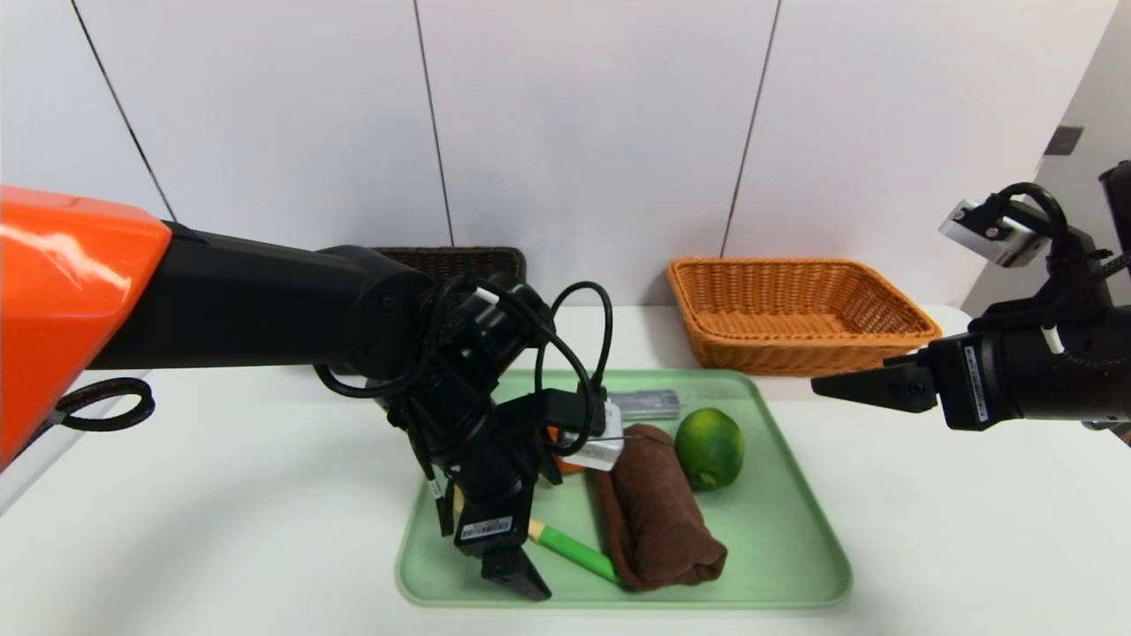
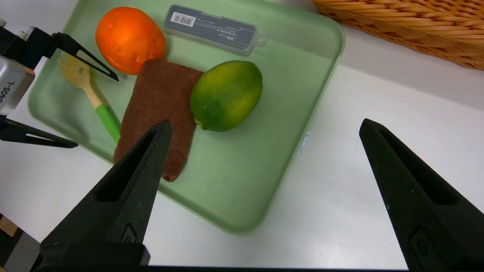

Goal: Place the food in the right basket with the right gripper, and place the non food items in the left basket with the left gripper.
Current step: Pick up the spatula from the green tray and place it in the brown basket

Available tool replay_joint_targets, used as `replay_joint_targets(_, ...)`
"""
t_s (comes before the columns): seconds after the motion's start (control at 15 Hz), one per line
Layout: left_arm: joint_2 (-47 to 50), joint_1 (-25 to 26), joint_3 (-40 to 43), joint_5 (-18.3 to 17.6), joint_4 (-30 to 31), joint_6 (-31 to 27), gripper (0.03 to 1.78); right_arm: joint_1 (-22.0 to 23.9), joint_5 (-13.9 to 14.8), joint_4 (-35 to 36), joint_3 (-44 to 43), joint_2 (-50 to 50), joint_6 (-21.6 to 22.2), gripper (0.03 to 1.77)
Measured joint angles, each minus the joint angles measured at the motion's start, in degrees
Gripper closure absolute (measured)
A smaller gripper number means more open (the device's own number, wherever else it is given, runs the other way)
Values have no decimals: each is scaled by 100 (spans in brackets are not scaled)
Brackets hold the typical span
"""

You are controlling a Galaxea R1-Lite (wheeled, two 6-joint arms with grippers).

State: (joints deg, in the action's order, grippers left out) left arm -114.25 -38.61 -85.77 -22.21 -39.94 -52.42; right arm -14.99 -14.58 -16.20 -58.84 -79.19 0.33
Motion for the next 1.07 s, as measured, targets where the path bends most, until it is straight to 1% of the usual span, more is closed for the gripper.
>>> replay_joint_targets(0.53, -46, 20, 7, 6, 105, -28, 12, 0, -9, 0, 39, 22, -6, 9)
replay_joint_targets(0.8, -66, 30, 28, 124, 144, -37, 12, 0, -9, 0, 44, 37, -6, 9)
replay_joint_targets(1.07, -116, 29, 91, 143, 193, -37, 12, 0, -7, 5, 80, 44, -9, 9)
